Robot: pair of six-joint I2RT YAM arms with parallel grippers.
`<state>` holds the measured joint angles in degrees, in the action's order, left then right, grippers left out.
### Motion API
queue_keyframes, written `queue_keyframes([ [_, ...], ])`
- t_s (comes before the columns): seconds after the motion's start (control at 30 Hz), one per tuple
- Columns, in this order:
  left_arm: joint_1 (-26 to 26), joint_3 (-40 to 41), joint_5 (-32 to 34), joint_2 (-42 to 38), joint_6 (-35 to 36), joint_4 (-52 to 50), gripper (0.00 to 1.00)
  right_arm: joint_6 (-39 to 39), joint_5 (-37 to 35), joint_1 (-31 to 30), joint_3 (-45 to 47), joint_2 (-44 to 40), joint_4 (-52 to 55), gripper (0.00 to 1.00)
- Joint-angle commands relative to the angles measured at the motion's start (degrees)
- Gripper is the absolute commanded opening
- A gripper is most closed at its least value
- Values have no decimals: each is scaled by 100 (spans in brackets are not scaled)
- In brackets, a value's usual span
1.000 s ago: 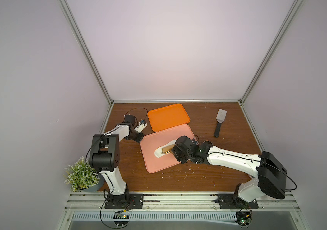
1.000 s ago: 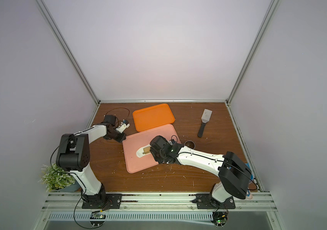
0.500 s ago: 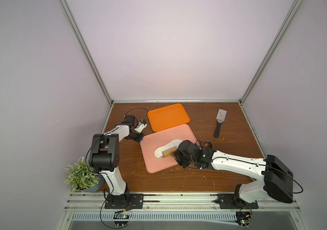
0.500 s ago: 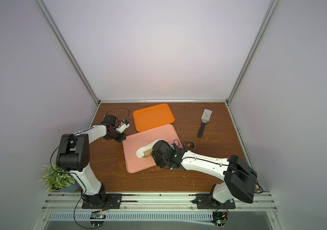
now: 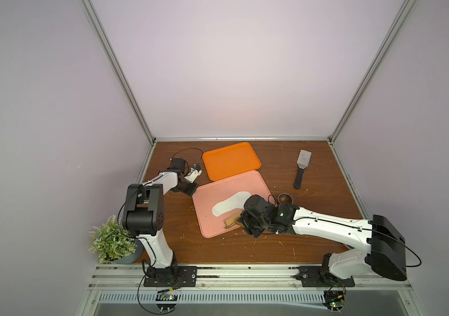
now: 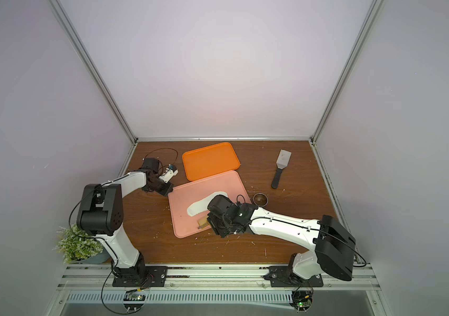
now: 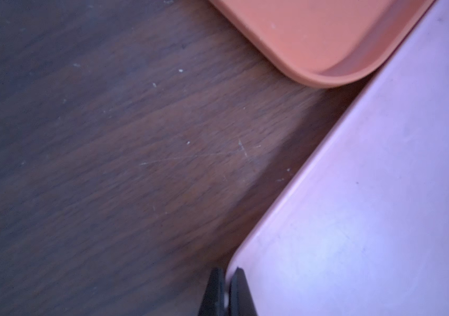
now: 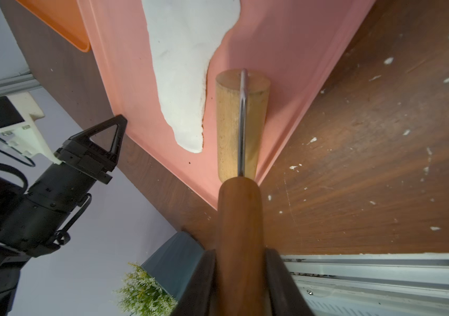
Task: Roll out the dumpling wrappers from the dough
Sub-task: Flatten out the dough on the work surface.
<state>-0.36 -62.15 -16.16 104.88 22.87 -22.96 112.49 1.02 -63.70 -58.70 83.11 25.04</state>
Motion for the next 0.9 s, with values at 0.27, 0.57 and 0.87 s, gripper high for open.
queue_keyframes([
  [0.27,-12,440,659,723,-65,-147,0,-1094,-855,305,-1206,280,206,0],
  [0.57,-10,429,640,725,-64,-165,0,-1470,-704,632,-1733,957,-337,0],
  [0.87,-10,426,665,735,-64,-156,0,-826,-89,706,-872,1368,-747,0],
])
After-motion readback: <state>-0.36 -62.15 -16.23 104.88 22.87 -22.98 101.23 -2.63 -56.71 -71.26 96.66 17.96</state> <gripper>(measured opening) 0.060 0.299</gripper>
